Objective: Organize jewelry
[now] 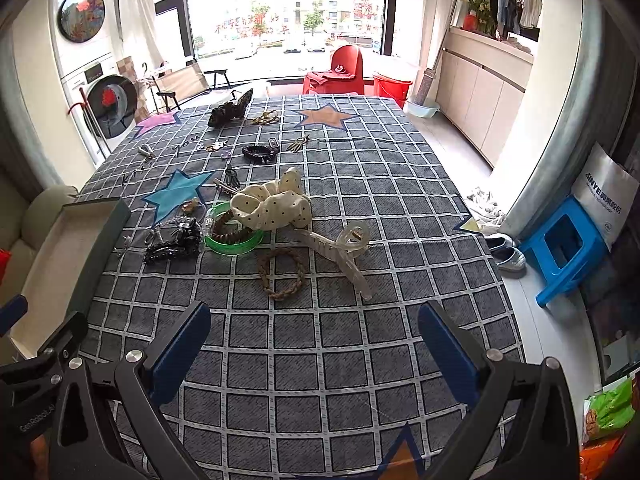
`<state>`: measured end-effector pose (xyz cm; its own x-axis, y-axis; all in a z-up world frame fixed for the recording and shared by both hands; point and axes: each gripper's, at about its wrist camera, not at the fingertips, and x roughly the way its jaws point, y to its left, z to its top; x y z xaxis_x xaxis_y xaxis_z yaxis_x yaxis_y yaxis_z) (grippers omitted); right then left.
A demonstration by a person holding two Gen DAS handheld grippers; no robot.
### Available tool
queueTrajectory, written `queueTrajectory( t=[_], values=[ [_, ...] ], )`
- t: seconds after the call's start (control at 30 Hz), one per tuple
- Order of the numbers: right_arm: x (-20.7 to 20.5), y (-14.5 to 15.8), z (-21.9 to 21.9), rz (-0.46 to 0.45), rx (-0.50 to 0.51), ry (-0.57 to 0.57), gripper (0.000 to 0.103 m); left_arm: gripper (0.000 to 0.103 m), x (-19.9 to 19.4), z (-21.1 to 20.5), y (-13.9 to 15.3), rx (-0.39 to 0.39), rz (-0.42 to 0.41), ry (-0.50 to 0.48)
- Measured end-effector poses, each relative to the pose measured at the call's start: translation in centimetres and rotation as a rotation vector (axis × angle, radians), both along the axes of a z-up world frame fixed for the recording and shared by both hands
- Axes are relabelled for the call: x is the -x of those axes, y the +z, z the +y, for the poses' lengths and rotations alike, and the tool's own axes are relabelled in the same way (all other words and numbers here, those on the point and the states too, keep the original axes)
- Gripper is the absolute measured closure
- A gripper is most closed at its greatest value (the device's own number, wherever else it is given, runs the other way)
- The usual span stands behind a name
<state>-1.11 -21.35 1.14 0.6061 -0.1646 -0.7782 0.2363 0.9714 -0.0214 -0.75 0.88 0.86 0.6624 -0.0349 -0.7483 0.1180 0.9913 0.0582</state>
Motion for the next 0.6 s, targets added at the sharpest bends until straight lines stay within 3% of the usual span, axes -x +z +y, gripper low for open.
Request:
queueTrajectory(
  t=[0.6],
  values=[
    [0.07, -0.05, -0.07, 0.0, -0.003, -0.002, 0.0, 0.0, 0.06, -0.18, -0.16, -0.006, 0.0, -0.008]
  ],
)
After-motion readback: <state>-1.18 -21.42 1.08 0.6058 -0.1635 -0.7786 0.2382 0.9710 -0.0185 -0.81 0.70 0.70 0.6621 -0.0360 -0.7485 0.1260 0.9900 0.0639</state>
